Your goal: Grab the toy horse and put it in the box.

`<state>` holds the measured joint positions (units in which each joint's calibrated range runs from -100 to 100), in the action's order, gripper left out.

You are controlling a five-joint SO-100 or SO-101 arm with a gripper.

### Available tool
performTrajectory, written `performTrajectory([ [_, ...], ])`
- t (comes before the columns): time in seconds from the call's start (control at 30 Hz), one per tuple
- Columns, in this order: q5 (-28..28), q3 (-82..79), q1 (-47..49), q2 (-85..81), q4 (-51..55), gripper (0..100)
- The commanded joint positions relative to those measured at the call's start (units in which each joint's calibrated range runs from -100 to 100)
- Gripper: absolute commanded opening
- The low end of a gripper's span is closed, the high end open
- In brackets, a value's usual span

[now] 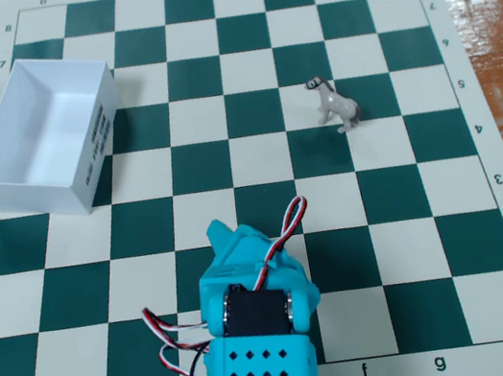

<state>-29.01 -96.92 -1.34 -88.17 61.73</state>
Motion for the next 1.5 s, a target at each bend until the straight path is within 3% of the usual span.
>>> performTrajectory([
  [0.0, 3.45, 6.75, -1.23, 5.96, -3.35, 36],
  [0.27, 9.94, 25.14, -1.16, 24.01, -3.18, 36],
  [0.47, 11.6, 39.07, -1.51, 41.0, -2.35, 36],
  [0.53, 13.17, 42.62, -2.51, 45.43, -2.51, 40],
  [0.83, 18.88, 55.63, -6.66, 62.51, -3.93, 39],
  [0.97, 20.93, 63.1, -8.58, 71.8, -3.93, 46],
  [1.47, 29.09, 95.32, -9.08, 97.29, 11.27, 46],
])
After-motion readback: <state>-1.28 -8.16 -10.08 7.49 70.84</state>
